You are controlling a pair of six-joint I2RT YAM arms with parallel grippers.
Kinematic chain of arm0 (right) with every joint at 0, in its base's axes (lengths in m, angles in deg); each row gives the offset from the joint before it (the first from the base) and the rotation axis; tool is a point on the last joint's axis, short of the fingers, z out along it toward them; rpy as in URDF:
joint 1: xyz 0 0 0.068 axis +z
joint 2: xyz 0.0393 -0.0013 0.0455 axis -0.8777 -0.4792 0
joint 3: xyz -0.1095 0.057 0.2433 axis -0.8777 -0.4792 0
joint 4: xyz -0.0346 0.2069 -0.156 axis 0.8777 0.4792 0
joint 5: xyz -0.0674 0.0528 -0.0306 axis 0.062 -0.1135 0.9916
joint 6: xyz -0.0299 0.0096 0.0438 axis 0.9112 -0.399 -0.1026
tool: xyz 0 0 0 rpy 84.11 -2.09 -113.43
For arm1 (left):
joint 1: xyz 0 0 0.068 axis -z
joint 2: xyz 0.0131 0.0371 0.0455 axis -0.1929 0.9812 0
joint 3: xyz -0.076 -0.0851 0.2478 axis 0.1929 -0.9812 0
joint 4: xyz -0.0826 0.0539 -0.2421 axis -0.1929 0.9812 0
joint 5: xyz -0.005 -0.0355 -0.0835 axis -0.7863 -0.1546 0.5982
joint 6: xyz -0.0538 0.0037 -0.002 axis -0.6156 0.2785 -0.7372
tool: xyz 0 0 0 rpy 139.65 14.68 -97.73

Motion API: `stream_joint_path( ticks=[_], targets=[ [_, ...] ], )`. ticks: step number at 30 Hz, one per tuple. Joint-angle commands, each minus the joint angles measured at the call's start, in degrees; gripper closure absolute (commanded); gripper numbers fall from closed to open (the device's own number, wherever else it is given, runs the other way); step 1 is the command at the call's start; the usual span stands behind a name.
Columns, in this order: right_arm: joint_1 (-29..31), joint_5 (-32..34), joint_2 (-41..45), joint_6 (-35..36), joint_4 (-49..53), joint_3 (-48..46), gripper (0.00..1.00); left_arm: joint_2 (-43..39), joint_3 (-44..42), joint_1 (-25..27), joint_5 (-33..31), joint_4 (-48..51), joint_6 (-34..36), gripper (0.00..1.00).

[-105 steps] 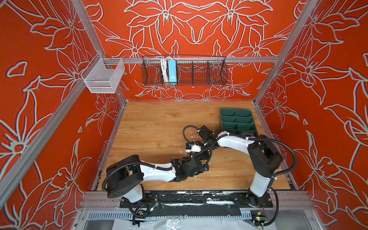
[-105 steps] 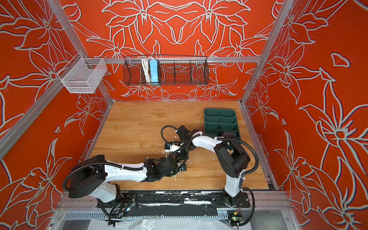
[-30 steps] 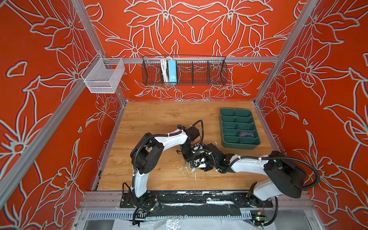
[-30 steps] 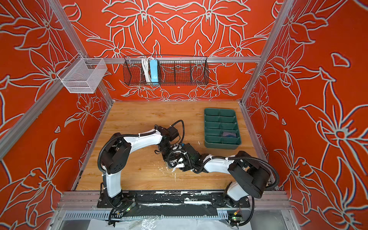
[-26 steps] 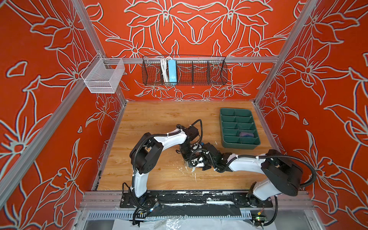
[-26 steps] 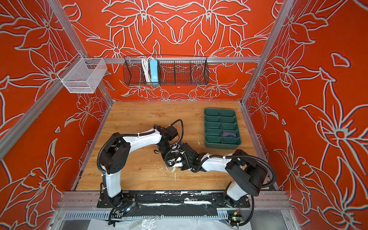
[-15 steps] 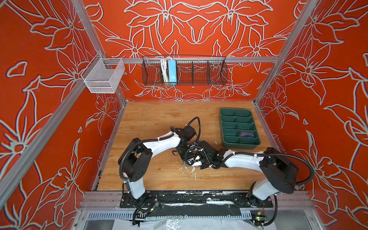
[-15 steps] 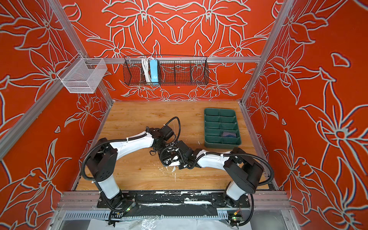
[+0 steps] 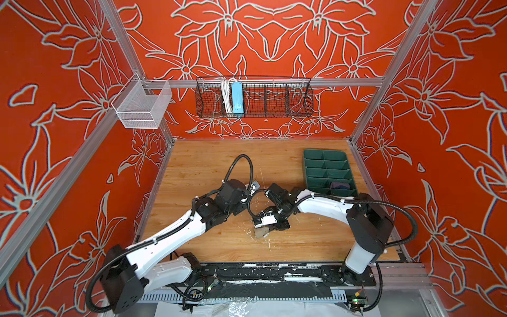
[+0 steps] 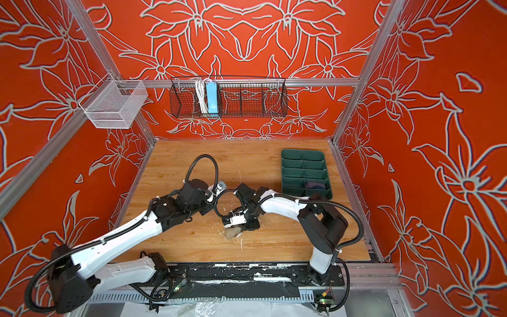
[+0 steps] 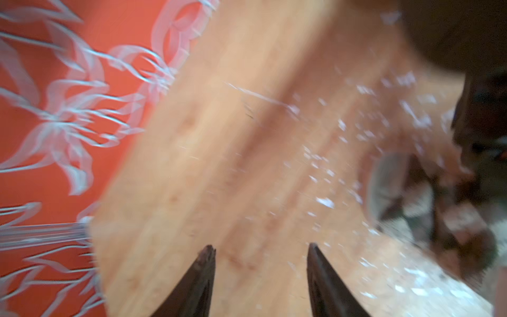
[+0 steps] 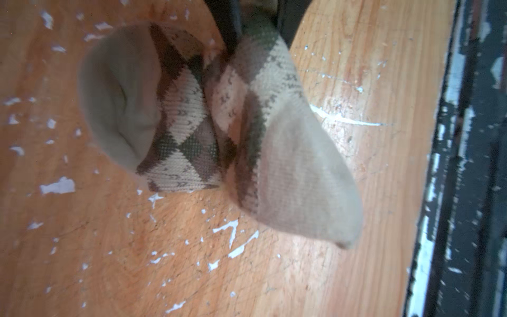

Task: Roll the socks
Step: 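Roll the sock end further with the right gripper while the left gripper lifts away, then pinch the roll with the left gripper beside the right gripper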

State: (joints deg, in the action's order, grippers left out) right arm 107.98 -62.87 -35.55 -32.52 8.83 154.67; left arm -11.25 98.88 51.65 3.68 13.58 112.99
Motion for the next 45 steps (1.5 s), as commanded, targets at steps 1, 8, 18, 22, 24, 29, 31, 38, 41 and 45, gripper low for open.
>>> stream_joint_path(
  ticks=[1, 8, 18, 22, 24, 29, 31, 38, 41, 45],
  targets=[
    [-2.3, -8.8, -5.6, -3.3, 14.7, 3.6, 0.96, -8.2, -0.8, 0.3, -5.0, -6.6, 7.0, 0.45],
    [-4.0, -8.3, -10.5, -4.6, 17.0, 8.0, 0.97, -15.7, 3.8, 0.3, 9.9, 4.4, 16.3, 0.34],
    [-6.6, -7.3, -17.3, -3.9, 21.4, 16.2, 0.97, 2.8, -2.5, 18.5, 11.9, 3.2, 22.9, 0.35],
    [-7.4, -7.0, -18.6, -3.6, 22.5, 17.8, 0.97, 15.2, -3.4, 24.1, 8.6, -5.3, 14.6, 0.40],
    [-7.7, -7.0, -18.6, -3.3, 22.5, 18.0, 0.98, 20.4, -3.2, 25.2, 6.7, -7.7, 10.8, 0.43],
    [-8.3, -7.1, -18.0, -3.2, 22.1, 17.7, 0.97, 28.6, -3.0, 25.9, -1.2, -10.5, 4.5, 0.48],
    [-8.4, -7.1, -17.7, -3.1, 21.9, 17.4, 0.97, 31.0, -3.2, 25.9, -3.9, -10.4, 3.7, 0.53],
    [-9.0, -7.4, -16.3, -3.0, 20.8, 16.2, 0.97, 34.9, -5.7, 25.9, -9.2, -10.9, 1.1, 0.68],
    [-9.3, -8.1, -15.7, -2.9, 20.6, 15.8, 0.97, 35.8, -6.8, 25.8, -11.2, -11.8, 0.5, 0.75],
    [-9.2, -9.2, -14.9, -2.8, 20.6, 15.5, 0.97, 36.6, -7.8, 25.8, -14.4, -12.9, 0.2, 0.83]
  ],
)
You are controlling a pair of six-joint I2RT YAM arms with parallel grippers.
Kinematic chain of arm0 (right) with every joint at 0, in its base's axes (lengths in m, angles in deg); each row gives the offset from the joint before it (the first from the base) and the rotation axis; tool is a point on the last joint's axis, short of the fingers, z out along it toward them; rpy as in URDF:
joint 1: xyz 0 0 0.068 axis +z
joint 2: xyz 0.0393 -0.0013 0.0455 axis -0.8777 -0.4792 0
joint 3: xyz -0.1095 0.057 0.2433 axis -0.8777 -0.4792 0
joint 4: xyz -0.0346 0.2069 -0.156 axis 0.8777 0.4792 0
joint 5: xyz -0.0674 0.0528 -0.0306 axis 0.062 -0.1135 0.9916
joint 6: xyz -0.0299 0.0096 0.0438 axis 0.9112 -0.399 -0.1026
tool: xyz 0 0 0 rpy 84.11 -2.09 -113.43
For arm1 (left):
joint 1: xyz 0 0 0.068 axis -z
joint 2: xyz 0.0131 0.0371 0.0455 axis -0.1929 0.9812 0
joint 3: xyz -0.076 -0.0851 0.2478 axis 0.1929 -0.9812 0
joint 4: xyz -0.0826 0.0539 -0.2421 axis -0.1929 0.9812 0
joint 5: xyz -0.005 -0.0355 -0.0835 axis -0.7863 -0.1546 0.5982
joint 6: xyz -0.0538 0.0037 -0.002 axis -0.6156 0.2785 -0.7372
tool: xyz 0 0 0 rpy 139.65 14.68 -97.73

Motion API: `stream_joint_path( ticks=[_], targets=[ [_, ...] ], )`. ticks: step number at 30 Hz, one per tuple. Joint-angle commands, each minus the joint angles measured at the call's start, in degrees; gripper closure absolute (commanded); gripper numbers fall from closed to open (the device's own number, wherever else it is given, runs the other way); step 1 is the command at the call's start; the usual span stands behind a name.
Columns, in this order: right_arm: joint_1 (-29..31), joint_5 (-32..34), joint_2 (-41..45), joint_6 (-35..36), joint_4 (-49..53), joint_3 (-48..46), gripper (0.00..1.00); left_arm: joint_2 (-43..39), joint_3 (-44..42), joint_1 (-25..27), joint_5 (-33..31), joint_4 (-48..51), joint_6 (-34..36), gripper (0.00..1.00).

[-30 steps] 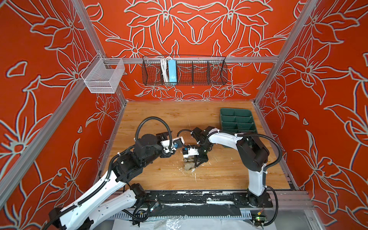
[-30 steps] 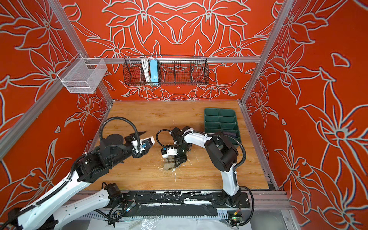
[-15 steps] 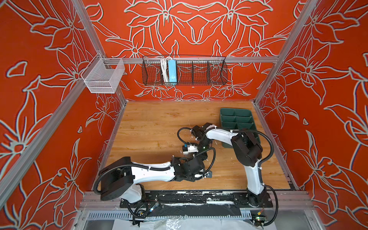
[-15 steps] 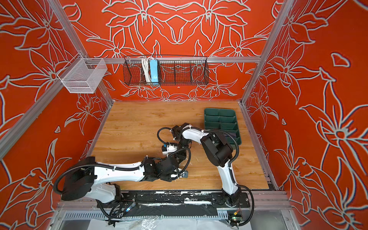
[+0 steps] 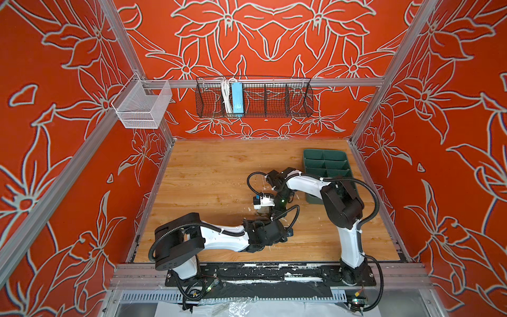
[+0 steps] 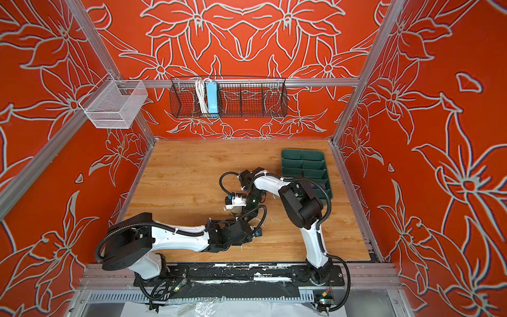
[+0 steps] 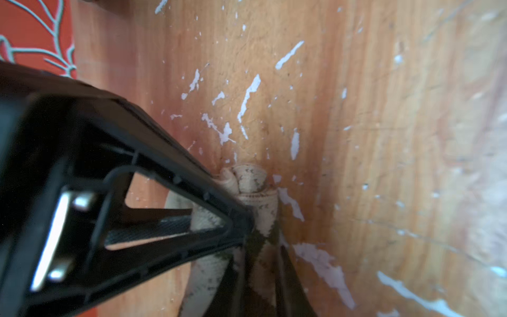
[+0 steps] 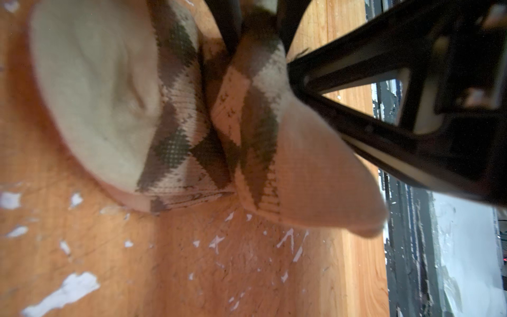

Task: Roll the socks
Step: 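Pinch the roll with the left gripper beside the right gripper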

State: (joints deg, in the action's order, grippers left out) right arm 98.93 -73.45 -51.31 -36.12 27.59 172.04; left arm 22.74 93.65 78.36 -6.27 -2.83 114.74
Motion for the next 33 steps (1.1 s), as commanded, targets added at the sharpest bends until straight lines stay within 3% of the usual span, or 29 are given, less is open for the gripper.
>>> stream_joint_path(
  ticks=[1, 3, 10, 16, 23, 27, 33],
  targets=[
    [-0.2, 1.4, 1.0, 0.7, 1.9, -1.9, 0.97, 2.3, -2.8, -0.8, -4.9, 3.5, -1.5, 0.84],
    [-0.2, 1.5, 1.0, 0.7, 1.9, -2.1, 0.97, 0.8, -3.3, -0.8, -5.2, 3.4, -1.3, 0.82],
    [-0.5, -1.2, -1.4, 1.7, 7.3, -0.4, 0.98, -10.7, -5.9, -0.8, -3.6, 3.9, 3.0, 0.58],
    [-0.5, -3.6, -3.8, 1.5, 10.1, 1.0, 0.97, -17.5, -7.7, -0.9, 2.1, 4.3, 6.9, 0.51],
    [-0.6, -3.0, -5.1, 1.0, 9.6, 3.0, 0.97, -12.7, -5.1, -0.8, 8.7, 3.5, 5.1, 0.47],
    [-0.6, -3.2, -5.0, 1.1, 9.7, 3.7, 0.98, -7.4, -3.7, -0.9, 6.4, 1.0, 2.8, 0.42],
    [-0.6, -5.1, -4.7, 1.6, 9.9, 3.1, 0.97, -1.6, -3.7, -1.0, 2.5, -3.1, 1.7, 0.44]
  ],
)
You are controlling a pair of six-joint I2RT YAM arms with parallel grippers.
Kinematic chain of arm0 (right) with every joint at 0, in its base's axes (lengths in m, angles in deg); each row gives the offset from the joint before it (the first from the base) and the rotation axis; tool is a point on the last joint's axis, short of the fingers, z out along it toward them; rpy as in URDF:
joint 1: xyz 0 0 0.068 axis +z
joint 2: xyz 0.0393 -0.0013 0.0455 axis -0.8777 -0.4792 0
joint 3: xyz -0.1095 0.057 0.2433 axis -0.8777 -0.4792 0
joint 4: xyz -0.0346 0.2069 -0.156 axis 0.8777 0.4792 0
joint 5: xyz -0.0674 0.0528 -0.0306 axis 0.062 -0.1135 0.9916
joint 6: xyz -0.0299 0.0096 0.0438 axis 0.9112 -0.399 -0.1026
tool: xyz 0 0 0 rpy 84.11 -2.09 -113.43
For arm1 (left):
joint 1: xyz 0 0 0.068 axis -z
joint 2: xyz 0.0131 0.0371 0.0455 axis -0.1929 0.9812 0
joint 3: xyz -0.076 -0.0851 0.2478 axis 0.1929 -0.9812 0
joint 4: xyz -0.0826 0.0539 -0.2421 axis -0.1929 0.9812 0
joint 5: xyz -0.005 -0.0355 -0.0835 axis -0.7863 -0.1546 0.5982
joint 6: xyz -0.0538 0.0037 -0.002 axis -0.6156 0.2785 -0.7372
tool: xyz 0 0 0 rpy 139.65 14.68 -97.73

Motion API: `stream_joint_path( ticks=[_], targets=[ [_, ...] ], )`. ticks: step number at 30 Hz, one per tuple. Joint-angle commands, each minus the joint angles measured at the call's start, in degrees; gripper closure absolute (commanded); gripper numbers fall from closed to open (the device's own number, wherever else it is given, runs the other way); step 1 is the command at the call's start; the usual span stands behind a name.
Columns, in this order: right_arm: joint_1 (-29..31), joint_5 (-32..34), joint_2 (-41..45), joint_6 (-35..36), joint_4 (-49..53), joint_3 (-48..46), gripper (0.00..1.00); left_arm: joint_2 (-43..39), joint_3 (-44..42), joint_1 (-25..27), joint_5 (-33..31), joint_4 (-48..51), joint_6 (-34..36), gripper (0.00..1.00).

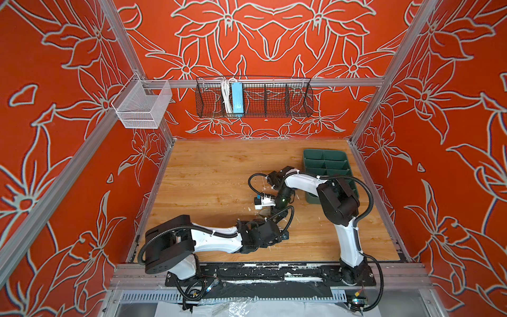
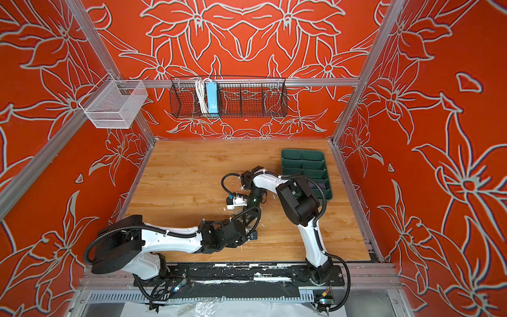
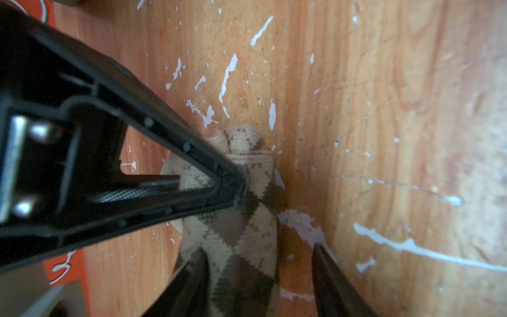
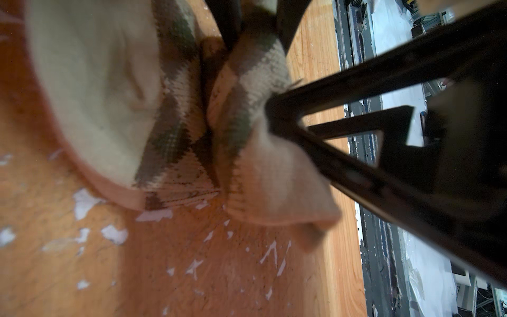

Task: Roll the socks
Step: 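Pinch the roll with the left gripper beside the right gripper, then withdraw the right gripper toward the green tray while the left gripper holds the roll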

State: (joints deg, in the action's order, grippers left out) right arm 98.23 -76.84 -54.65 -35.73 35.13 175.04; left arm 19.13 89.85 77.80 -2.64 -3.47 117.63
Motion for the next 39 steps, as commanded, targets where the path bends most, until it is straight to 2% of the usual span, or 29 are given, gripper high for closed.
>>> stream_joint_path(
  ticks=[1, 4, 7, 9, 12, 16, 17, 18, 19, 26, 29, 31, 33, 35, 37, 39],
  targets=[
    [0.1, -1.9, -1.3, 1.4, 2.6, 0.1, 0.98, 2.3, 0.1, -0.4, -1.3, -2.9, -1.1, 0.45],
    [0.0, -2.6, -1.0, 1.7, 2.7, 0.2, 0.97, 3.2, -1.0, -0.4, -3.0, -5.8, -0.9, 0.55],
    [0.0, -4.5, -0.5, 2.1, 2.7, 0.3, 0.97, 4.2, -1.7, -0.4, -4.2, -7.8, -0.3, 0.70],
    [-0.2, -5.0, 0.0, 2.3, 2.6, 0.4, 0.97, 4.9, -1.9, -0.4, -4.6, -8.2, -0.2, 0.87],
    [-0.4, -4.8, 1.5, 1.9, 0.9, -0.6, 0.97, 5.0, -1.7, -0.4, -4.3, -6.8, 0.0, 1.00],
    [-1.5, -1.9, 7.0, -1.6, -7.3, -5.1, 0.94, 3.6, -1.1, -0.7, -1.9, -1.9, -0.7, 1.00],
    [-2.0, -1.5, 8.9, -2.3, -9.6, -6.5, 0.90, 3.2, -0.7, -1.0, -0.6, 0.2, -1.2, 1.00],
    [-2.3, -1.2, 10.7, -2.7, -11.4, -7.9, 0.70, 2.7, -0.4, -1.3, 0.2, 1.6, -1.6, 1.00],
    [-2.5, -1.0, 12.2, -3.0, -12.7, -9.1, 0.05, 2.3, -0.5, -1.5, 1.1, 2.8, -1.7, 1.00],
    [-4.0, 6.1, 22.3, -7.8, -22.3, -16.3, 0.02, 0.9, -0.8, -3.7, 4.9, 8.1, -1.1, 1.00],
    [-6.2, 14.3, 29.8, -14.6, -32.0, -21.2, 0.02, 0.0, -0.6, -4.9, 7.1, 9.6, -0.4, 1.00],
    [-7.9, 22.8, 35.4, -19.6, -40.0, -25.5, 0.02, -1.0, -0.3, -5.9, 9.5, 10.9, 0.5, 1.00],
    [-8.5, 38.7, 40.8, -26.7, -48.7, -29.3, 0.02, -1.7, 0.5, -7.1, 13.0, 12.9, 1.7, 1.00],
    [-9.3, 48.3, 44.9, -29.7, -54.8, -32.7, 0.02, -2.0, 2.4, -8.9, 18.4, 16.5, 2.9, 1.00],
    [-10.2, 51.8, 48.5, -33.1, -59.5, -35.6, 0.02, -1.7, 4.2, -10.4, 22.6, 19.6, 4.1, 1.00],
    [-10.7, 49.6, 52.1, -36.0, -62.6, -37.8, 0.02, -0.5, 7.4, -12.5, 28.3, 24.4, 5.0, 1.00]
  ],
)
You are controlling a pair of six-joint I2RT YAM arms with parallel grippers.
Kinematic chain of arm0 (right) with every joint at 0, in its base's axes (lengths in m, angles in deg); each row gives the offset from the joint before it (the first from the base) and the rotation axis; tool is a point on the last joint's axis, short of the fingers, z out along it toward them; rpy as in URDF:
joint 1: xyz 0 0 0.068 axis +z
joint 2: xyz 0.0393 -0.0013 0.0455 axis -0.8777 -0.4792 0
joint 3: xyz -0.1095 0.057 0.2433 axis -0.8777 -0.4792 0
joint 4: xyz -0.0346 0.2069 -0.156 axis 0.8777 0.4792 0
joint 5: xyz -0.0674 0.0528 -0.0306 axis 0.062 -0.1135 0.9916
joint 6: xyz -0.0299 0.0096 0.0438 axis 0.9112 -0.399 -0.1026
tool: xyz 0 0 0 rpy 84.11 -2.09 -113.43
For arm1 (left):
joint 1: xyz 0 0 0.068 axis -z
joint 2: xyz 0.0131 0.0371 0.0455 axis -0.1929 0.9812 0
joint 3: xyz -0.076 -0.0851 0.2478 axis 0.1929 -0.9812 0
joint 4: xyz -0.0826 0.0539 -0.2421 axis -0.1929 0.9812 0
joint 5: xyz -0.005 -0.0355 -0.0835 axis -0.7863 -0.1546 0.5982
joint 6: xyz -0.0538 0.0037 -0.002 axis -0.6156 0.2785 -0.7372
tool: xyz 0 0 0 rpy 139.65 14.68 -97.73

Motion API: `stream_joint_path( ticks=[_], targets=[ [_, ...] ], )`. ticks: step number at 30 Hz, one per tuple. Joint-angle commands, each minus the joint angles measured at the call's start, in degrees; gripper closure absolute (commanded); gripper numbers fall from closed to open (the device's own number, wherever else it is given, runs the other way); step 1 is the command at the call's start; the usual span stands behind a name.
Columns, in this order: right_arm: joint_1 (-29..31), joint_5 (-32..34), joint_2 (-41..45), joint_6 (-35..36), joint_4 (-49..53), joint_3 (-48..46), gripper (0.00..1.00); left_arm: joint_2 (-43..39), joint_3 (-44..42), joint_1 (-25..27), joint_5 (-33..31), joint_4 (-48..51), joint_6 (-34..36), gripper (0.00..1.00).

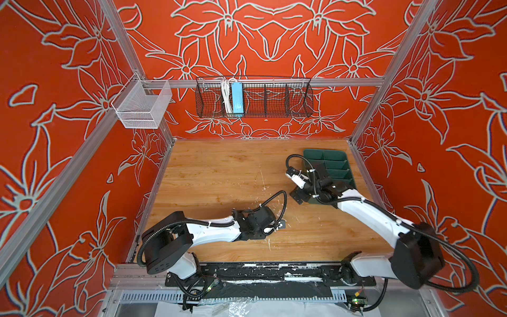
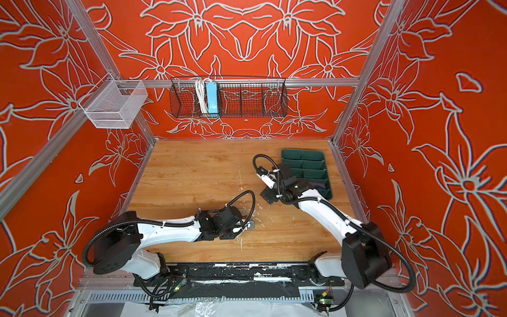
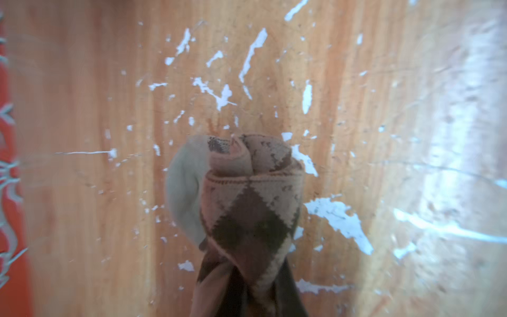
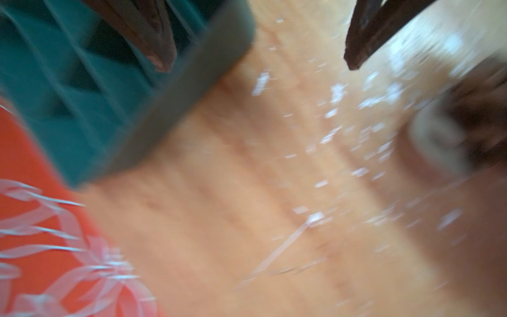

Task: Roll the socks
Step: 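Withdraw the right gripper toward the green tray while the left gripper holds the roll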

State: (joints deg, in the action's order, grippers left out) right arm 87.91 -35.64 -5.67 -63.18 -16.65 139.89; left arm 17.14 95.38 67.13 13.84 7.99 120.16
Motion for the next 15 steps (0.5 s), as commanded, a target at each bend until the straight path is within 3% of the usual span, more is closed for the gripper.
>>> stream_joint_path(
  ticks=[1, 5, 10, 13, 15],
  targets=[
    [-0.5, 6.3, 4.8, -9.1, -11.8, -3.5, 0.02, 2.3, 3.2, -2.9, 14.8, 15.2, 2.8, 1.00],
    [-0.5, -7.4, 12.5, -6.1, -17.2, -8.5, 0.08, 8.1, 10.0, -6.5, 23.1, 24.9, 3.9, 1.00],
    [-0.3, -27.4, 24.5, 4.9, -22.9, -17.1, 0.22, 14.3, 14.7, -10.2, 25.9, 29.2, 2.0, 1.00],
    [1.7, -34.8, 28.2, 11.8, -14.9, -17.2, 0.25, 17.3, 17.9, -11.8, 26.7, 31.1, 1.3, 0.99],
    [5.6, -32.6, 28.2, 16.2, -6.6, -15.4, 0.27, 19.9, 20.8, -12.8, 28.1, 33.3, 0.9, 0.99]
  ],
)
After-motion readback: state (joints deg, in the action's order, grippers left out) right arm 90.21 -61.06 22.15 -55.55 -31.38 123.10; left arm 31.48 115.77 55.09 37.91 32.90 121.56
